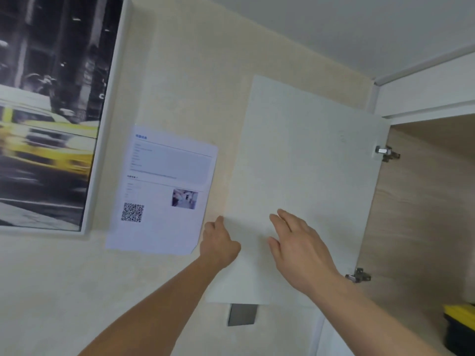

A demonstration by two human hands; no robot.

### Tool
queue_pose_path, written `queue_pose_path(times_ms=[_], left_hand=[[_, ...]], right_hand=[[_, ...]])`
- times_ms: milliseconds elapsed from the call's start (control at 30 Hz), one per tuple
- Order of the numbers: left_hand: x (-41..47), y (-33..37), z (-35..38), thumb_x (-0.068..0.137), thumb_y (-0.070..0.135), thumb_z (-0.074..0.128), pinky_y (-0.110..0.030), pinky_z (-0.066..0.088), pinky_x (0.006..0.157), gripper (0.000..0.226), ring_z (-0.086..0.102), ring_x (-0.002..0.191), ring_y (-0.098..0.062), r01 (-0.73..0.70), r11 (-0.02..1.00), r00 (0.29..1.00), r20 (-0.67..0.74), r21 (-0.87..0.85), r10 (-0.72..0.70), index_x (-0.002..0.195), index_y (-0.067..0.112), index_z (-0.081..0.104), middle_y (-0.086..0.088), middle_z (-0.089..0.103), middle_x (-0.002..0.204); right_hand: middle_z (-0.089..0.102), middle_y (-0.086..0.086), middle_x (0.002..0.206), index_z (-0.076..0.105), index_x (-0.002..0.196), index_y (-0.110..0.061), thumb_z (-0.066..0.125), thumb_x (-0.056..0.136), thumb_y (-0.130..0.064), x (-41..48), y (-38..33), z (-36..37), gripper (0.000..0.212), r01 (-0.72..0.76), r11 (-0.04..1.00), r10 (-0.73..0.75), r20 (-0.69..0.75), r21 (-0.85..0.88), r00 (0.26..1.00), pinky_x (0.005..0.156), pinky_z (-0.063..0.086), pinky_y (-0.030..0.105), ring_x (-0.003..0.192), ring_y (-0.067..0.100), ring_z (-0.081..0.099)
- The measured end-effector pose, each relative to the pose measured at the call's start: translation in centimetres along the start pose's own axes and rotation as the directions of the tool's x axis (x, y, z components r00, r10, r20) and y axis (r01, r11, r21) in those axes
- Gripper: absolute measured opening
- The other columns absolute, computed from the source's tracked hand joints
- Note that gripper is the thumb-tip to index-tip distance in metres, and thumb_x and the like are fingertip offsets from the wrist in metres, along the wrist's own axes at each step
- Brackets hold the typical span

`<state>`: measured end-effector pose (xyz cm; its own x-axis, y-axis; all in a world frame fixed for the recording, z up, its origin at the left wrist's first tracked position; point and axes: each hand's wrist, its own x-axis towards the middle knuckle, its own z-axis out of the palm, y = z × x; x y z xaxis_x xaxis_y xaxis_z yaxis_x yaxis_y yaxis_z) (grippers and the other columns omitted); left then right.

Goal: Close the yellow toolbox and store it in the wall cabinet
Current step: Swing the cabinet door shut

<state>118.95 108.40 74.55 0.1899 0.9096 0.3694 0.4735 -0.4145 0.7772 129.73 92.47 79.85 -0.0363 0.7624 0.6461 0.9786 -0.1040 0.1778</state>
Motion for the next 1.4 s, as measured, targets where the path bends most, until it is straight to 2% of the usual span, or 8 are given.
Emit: queue_pose_path(times_ms=[233, 400, 567, 700, 833, 1000, 1167, 1400], left_hand=[[-0.6, -0.2, -1.4, 0.068, 0.006, 0.066, -0.044, 0.051, 0.093, 0.064, 0.053, 0.108, -0.034, 0.047, 0.948, 0.999, 0.029, -0.315, -0.040, 0.129, 0.010, 0.046, -0.017, 0.045, 0.124], [-5.5, 0.6, -0.9, 0.072, 0.001, 0.061, -0.049, 0.053, 0.084, 0.044, 0.060, 0.095, -0.033, -0.082, 0.867, 0.996, -0.010, -0.491, 0.088, 0.108, 0.017, 0.042, -0.017, 0.053, 0.113], [-13.5, 1.7, 1.4, 0.079, 0.000, 0.051, -0.030, 0.051, 0.078, 0.047, 0.058, 0.090, -0.005, -0.334, 0.814, 0.939, -0.098, -0.475, 0.329, 0.111, 0.033, 0.040, 0.006, 0.058, 0.108], [-19.3, 4.3, 4.0, 0.084, 0.009, 0.056, -0.026, 0.048, 0.086, 0.047, 0.052, 0.102, -0.004, -0.535, 0.726, 0.834, -0.131, -0.432, 0.536, 0.125, 0.027, 0.041, 0.003, 0.049, 0.115], [-23.7, 8.0, 7.8, 0.091, 0.019, 0.051, -0.025, 0.040, 0.101, 0.048, 0.043, 0.120, -0.010, -0.660, 0.623, 0.709, -0.072, -0.420, 0.702, 0.137, 0.015, 0.036, -0.003, 0.040, 0.132], [-27.7, 13.2, 13.6, 0.094, 0.027, 0.050, -0.011, 0.020, 0.110, 0.058, 0.028, 0.135, -0.006, -0.675, 0.598, 0.669, -0.017, -0.432, 0.743, 0.145, 0.022, 0.023, 0.003, 0.021, 0.149], [-30.1, 17.1, 19.0, 0.094, 0.034, 0.051, -0.016, 0.017, 0.109, 0.065, 0.025, 0.137, -0.006, -0.714, 0.589, 0.631, 0.017, -0.380, 0.776, 0.147, 0.033, 0.014, 0.012, 0.010, 0.149], [-30.7, 20.5, 23.3, 0.098, 0.041, 0.016, -0.028, 0.018, 0.116, 0.056, 0.007, 0.144, -0.011, -0.814, 0.487, 0.473, 0.125, -0.315, 0.872, 0.150, 0.033, -0.002, 0.005, 0.002, 0.160]], right_hand=[[0.030, 0.009, 0.155, 0.032, 0.144, -0.014, 0.039, 0.098, -0.033, -0.9, -1.1, -3.0, 0.050, -0.015, 0.999, 0.014, -0.018, -0.049, 1.000, 0.112, 0.024, 0.037, 0.140, 0.025, 0.028], [0.035, 0.011, 0.152, 0.038, 0.142, -0.012, 0.044, 0.096, -0.029, -2.4, -1.6, -5.8, 0.049, 0.007, 0.997, -0.013, -0.076, -0.080, 0.997, 0.110, 0.027, 0.040, 0.138, 0.028, 0.033], [0.035, 0.013, 0.153, 0.038, 0.142, -0.011, 0.047, 0.095, -0.025, -4.6, -1.3, -8.4, 0.050, 0.113, 0.983, -0.131, -0.121, -0.146, 0.984, 0.112, 0.028, 0.046, 0.140, 0.031, 0.031], [0.033, 0.013, 0.154, 0.041, 0.141, -0.012, 0.048, 0.094, -0.025, -6.4, 0.5, -10.0, 0.050, 0.163, 0.949, -0.204, -0.132, -0.269, 0.970, 0.113, 0.023, 0.051, 0.143, 0.030, 0.026], [0.034, 0.015, 0.153, 0.047, 0.137, -0.011, 0.044, 0.094, -0.028, -9.9, 4.6, -11.3, 0.046, 0.079, 0.887, -0.146, -0.115, -0.455, 0.982, 0.113, 0.015, 0.057, 0.143, 0.030, 0.024], [0.034, 0.018, 0.153, 0.049, 0.134, -0.008, 0.037, 0.095, -0.029, -15.4, 10.9, -13.4, 0.045, -0.013, 0.799, -0.040, -0.075, -0.601, 0.996, 0.116, 0.003, 0.056, 0.145, 0.033, 0.017], [0.033, 0.018, 0.152, 0.049, 0.134, -0.005, 0.032, 0.098, -0.032, -19.4, 15.9, -15.5, 0.049, -0.043, 0.733, 0.056, -0.003, -0.679, 0.998, 0.118, 0.011, 0.053, 0.145, 0.034, 0.015], [-0.007, 0.013, 0.158, 0.011, 0.149, -0.009, 0.015, 0.098, -0.041, -22.7, 22.2, -16.9, 0.060, -0.024, 0.663, 0.187, 0.134, -0.749, 0.973, 0.118, -0.008, 0.045, 0.144, 0.030, -0.016]])
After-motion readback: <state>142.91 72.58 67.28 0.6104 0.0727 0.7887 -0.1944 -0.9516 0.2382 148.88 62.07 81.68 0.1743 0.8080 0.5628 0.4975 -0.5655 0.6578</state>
